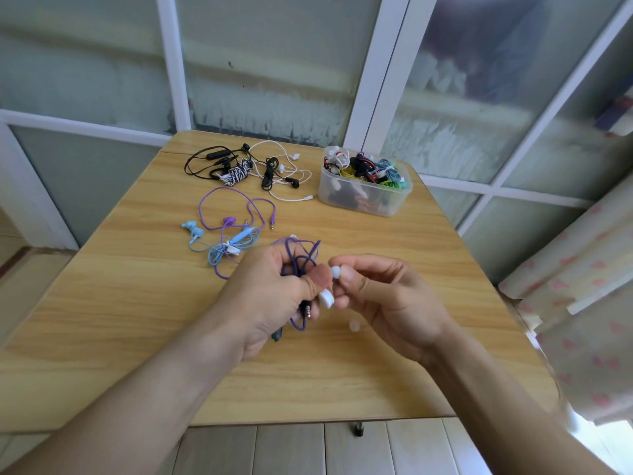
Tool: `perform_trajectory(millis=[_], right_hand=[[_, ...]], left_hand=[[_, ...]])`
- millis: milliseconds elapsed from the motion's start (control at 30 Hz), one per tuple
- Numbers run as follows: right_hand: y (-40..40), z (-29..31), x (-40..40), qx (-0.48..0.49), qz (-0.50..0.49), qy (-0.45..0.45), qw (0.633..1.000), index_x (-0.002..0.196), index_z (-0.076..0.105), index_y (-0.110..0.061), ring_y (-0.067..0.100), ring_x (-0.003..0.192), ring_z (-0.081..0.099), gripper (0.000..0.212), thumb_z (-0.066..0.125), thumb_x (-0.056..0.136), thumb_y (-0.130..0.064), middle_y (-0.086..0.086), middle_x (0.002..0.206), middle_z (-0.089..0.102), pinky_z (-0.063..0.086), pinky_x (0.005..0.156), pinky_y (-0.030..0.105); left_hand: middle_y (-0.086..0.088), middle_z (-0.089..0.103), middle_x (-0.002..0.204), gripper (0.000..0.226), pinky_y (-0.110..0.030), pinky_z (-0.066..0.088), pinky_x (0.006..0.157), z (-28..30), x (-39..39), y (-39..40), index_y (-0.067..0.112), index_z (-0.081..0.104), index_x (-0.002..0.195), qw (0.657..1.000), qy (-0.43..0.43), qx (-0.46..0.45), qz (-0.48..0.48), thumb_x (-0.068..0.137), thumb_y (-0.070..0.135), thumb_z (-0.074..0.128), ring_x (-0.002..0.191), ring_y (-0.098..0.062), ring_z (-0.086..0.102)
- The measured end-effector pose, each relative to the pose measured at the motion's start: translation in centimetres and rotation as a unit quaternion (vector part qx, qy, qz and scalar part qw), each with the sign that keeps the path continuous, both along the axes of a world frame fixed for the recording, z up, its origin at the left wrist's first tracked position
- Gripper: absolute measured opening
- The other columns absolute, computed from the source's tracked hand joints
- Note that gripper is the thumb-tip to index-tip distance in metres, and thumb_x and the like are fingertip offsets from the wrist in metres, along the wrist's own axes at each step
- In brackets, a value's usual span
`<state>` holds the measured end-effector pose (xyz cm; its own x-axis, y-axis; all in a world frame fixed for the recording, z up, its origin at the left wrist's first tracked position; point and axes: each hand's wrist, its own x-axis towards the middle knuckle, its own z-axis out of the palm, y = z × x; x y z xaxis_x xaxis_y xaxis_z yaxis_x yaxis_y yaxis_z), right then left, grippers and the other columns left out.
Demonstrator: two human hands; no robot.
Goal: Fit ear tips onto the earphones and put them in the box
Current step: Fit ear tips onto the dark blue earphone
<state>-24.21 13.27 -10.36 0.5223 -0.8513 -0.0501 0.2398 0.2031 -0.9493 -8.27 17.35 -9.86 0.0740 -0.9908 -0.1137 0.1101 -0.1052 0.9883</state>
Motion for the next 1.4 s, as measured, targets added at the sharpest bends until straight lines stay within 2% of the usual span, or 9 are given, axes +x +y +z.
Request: perform_trajectory(millis=[133,233,400,533,733,833,1067,1200,1400], right_hand=[[0.5,0.1,0.5,-0.091,-0.074,0.027,0.993,0.095,0.074,-0.003,0.022,0.061,0.063,0.019,0.066,0.079,-0.011,0.014,0.072,0.069,0.054,0.064,0.025],[1.0,0.7,0.5,-0.166,-0.113,0.05,0.978,0.097,0.068,0.003,0.021,0.062,0.067,0.014,0.064,0.085,-0.003,0.015,0.073,0.071,0.054,0.063,0.023],[1.3,1.7,-0.1,-0.204,-0.104,0.091,0.969,0.095,0.071,0.001,0.022,0.064,0.07,0.015,0.069,0.081,-0.003,0.013,0.079,0.075,0.055,0.064,0.023],[1.1,1.3,-0.2,-0.259,-0.121,0.108,0.952,0.091,0.074,-0.004,0.021,0.061,0.07,0.015,0.072,0.077,-0.007,0.009,0.076,0.075,0.054,0.062,0.023],[0.6,1.1,-0.6,-0.391,-0.126,0.193,0.891,0.09,0.077,-0.011,0.009,0.065,0.067,0.016,0.078,0.077,-0.001,0.0,0.074,0.072,0.05,0.063,0.021],[0.8,1.4,-0.5,-0.315,-0.118,0.167,0.927,0.09,0.078,-0.011,0.01,0.059,0.063,0.01,0.075,0.08,-0.01,0.001,0.068,0.07,0.048,0.058,0.021],[1.2,1.3,0.0,-0.143,-0.096,0.08,0.982,0.106,0.07,0.001,0.014,0.064,0.064,0.026,0.069,0.081,-0.007,0.013,0.077,0.073,0.052,0.061,0.021],[0.7,1.5,-0.7,-0.153,-0.083,0.102,0.979,0.113,0.066,-0.005,0.017,0.071,0.067,0.034,0.072,0.08,-0.007,0.017,0.09,0.075,0.052,0.064,0.023],[0.1,0.8,-1.1,-0.205,-0.057,0.17,0.962,0.122,0.064,-0.015,0.015,0.084,0.067,0.046,0.078,0.078,-0.011,0.006,0.105,0.072,0.056,0.073,0.034]], left_hand=[[-0.008,0.061,0.057,0.017,-0.02,0.039,0.041,-0.3,-0.1,-0.2,0.005,0.057,0.073,0.985,-0.079,-0.137,0.069,0.084,0.003,0.069,0.043,-0.016,0.054],[-0.01,0.062,0.057,0.023,-0.029,0.043,0.043,-0.5,-0.2,0.0,0.015,0.057,0.068,0.973,-0.101,-0.177,0.104,0.082,0.004,0.072,0.045,-0.018,0.055],[0.002,0.067,0.061,0.018,-0.021,0.044,0.047,-0.4,-0.1,0.3,0.009,0.058,0.072,0.964,-0.122,-0.213,0.105,0.081,0.007,0.074,0.046,-0.015,0.055],[-0.006,0.066,0.062,0.016,-0.028,0.045,0.046,-0.4,-0.3,0.3,0.006,0.059,0.073,0.965,-0.12,-0.216,0.092,0.081,0.005,0.074,0.046,-0.021,0.055],[-0.007,0.065,0.056,0.018,-0.019,0.037,0.04,-0.2,-0.3,0.4,0.004,0.055,0.073,0.992,-0.037,-0.114,0.033,0.086,0.005,0.066,0.04,-0.015,0.05],[-0.018,0.066,0.063,0.017,-0.02,0.039,0.041,-0.2,-0.1,0.2,0.007,0.057,0.072,0.985,-0.058,-0.157,0.04,0.084,0.005,0.069,0.043,-0.016,0.053],[0.013,0.071,0.075,0.012,-0.028,0.053,0.059,-0.5,-0.3,0.2,0.014,0.063,0.079,0.964,-0.135,-0.207,0.102,0.079,0.014,0.075,0.06,-0.016,0.065],[0.006,0.073,0.084,0.013,-0.018,0.05,0.058,-0.5,0.2,0.0,0.015,0.065,0.085,0.967,-0.129,-0.198,0.092,0.081,0.008,0.074,0.065,-0.009,0.067],[-0.003,0.073,0.085,0.017,-0.021,0.054,0.066,-0.5,0.1,0.0,0.013,0.066,0.091,0.974,-0.115,-0.187,0.051,0.081,0.002,0.073,0.073,-0.013,0.069]])
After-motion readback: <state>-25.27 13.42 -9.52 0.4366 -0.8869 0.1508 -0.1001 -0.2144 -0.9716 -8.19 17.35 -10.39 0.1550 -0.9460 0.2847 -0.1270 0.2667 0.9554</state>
